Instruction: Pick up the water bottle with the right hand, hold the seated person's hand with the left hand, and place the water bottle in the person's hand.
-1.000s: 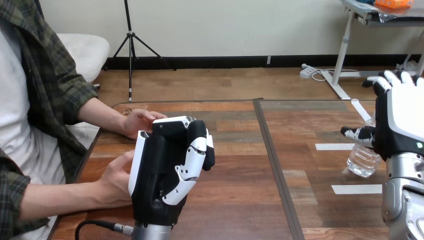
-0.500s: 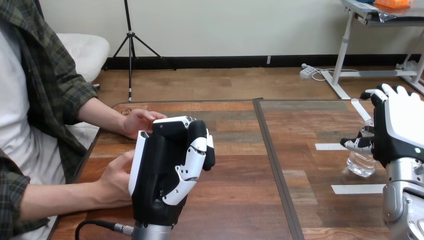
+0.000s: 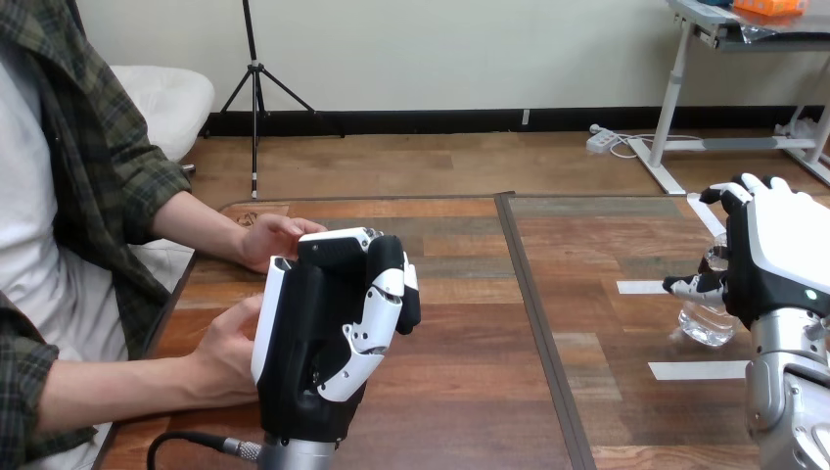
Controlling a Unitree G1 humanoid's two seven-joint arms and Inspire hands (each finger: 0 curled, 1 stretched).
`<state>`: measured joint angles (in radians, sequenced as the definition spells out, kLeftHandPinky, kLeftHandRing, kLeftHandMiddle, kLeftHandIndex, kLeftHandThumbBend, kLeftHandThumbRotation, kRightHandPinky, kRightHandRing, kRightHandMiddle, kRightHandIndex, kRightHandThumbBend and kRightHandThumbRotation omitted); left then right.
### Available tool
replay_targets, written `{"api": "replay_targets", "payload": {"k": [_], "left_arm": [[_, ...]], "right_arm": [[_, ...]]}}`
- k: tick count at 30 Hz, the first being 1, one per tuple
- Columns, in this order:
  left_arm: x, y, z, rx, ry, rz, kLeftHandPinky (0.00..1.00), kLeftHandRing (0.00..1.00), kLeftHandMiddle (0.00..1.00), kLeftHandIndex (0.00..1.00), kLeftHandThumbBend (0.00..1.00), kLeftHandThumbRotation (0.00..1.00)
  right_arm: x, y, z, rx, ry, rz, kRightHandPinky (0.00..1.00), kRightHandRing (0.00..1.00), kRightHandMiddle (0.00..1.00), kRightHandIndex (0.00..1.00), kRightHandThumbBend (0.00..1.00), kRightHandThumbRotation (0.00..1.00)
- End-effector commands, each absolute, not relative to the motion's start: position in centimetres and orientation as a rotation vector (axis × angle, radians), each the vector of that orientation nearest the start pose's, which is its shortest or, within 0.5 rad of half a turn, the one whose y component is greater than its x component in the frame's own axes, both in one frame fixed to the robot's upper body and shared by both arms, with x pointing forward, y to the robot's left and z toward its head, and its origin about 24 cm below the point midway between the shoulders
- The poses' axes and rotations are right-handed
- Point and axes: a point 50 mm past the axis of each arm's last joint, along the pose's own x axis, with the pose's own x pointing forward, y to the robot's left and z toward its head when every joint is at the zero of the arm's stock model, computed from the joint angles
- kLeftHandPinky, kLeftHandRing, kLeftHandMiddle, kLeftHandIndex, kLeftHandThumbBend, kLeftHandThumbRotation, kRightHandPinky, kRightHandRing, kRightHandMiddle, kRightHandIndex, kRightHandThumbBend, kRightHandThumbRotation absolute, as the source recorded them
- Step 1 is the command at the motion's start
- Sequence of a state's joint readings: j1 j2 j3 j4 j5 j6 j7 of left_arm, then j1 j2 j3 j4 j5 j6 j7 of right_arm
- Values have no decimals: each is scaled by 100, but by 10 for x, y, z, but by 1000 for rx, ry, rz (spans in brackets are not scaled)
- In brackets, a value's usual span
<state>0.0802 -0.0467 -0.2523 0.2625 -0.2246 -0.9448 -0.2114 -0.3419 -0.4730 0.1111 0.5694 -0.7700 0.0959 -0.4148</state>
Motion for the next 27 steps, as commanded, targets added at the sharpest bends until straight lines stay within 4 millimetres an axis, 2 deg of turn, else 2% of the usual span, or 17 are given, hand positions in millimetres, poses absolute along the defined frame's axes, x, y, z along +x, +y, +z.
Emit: {"api": "replay_targets", "payload": {"k": [1,15,27], "left_arm": [[211,89,64,-290,-671,-252,7,10,19,26,0,0],[210,90,63,-275,-676,-255,7,10,19,26,0,0],[210,90,63,-299,-668,-251,7,10,20,26,0,0]], "right_arm": [[328,-259,80,-1308,-38,-385,94,95,90,76,75,8],[328,-260,78,-1304,-28,-378,88,93,88,76,75,6],[329,-261,77,-1312,-13,-375,88,94,89,76,74,5]]}}
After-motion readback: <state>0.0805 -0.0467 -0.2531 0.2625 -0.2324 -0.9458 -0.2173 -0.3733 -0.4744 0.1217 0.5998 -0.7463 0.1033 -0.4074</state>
